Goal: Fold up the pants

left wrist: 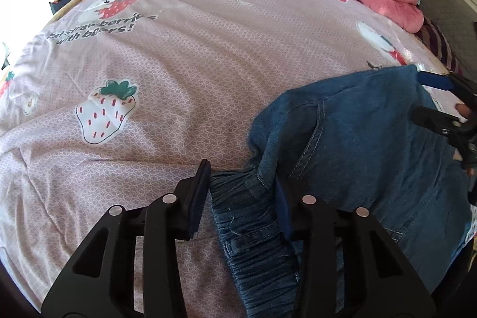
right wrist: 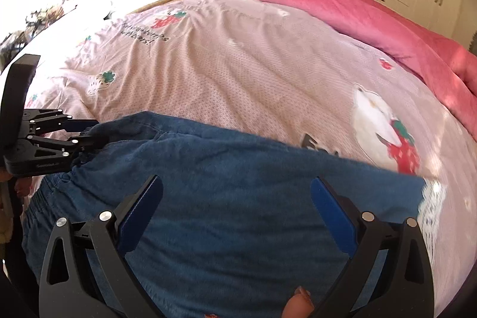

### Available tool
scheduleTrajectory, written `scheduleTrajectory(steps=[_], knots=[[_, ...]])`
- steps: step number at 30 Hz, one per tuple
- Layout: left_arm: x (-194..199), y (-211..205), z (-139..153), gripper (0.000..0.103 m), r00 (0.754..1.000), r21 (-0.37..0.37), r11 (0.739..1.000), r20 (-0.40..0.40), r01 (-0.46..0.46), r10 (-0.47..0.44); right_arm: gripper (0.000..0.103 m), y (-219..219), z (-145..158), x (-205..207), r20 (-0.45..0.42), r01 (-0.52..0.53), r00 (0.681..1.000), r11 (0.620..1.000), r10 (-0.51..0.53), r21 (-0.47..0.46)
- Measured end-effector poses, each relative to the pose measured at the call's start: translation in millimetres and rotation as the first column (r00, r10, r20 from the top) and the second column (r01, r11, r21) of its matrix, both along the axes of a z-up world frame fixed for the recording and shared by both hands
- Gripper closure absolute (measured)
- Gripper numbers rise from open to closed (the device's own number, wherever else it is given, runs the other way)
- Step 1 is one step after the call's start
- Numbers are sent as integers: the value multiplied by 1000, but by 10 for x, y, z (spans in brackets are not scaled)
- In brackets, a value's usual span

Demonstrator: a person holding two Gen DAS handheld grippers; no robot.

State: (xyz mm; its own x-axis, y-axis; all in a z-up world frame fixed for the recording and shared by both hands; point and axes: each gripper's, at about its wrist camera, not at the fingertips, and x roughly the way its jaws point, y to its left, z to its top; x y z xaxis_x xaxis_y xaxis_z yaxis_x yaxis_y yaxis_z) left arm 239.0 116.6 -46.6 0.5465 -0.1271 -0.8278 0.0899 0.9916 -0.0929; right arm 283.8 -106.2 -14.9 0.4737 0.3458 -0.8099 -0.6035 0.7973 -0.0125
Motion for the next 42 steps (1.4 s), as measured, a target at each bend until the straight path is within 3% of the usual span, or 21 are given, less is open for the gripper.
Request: scheduleTrajectory(steps=[7,13,14,16,17,19,23,27,31,37,42], knots=[[-185,53,280,73,988,-33,999,156,6,0,4,390,-46,306,-21,-159,987,984,158,-85],[-269,85,407,73,975,-59,998,221,12,1,6,689,-140,448,-58,-345,938,915,341,-207],[-273,89,418,73,974,-59,998,227,15,-1,11,716,-158,461,-69,-361,933,908,354,-212],[-281,75,419,73,972,-48,999,233,22,-10,66,752,-178,449,-111,-408,913,894,394,-184],[-295,55,416,73,973,-47,999,232,21,-10,81,764,-170,410,-121,-426,904,889,410,-168],[-304,44,408,73,973,-42,999,229,19,-9,93,775,-127,285,-93,-446,895,878,436,-173],[-345,94,436,73,969,-52,999,246,8,5,96,643,92,64,-11,-389,920,909,392,-148],[-461,102,496,73,961,-59,998,275,18,-1,96,382,458,-270,61,-320,944,946,323,-57],[-658,21,613,73,942,-42,998,333,49,-33,96,242,684,-663,106,-299,948,954,300,-21],[-1073,-157,705,72,908,27,996,409,86,-89,96,53,745,-1243,113,-282,954,959,277,30],[-1462,-235,667,72,908,10,994,407,105,-100,96,-87,609,-1666,87,-271,961,959,264,84]])
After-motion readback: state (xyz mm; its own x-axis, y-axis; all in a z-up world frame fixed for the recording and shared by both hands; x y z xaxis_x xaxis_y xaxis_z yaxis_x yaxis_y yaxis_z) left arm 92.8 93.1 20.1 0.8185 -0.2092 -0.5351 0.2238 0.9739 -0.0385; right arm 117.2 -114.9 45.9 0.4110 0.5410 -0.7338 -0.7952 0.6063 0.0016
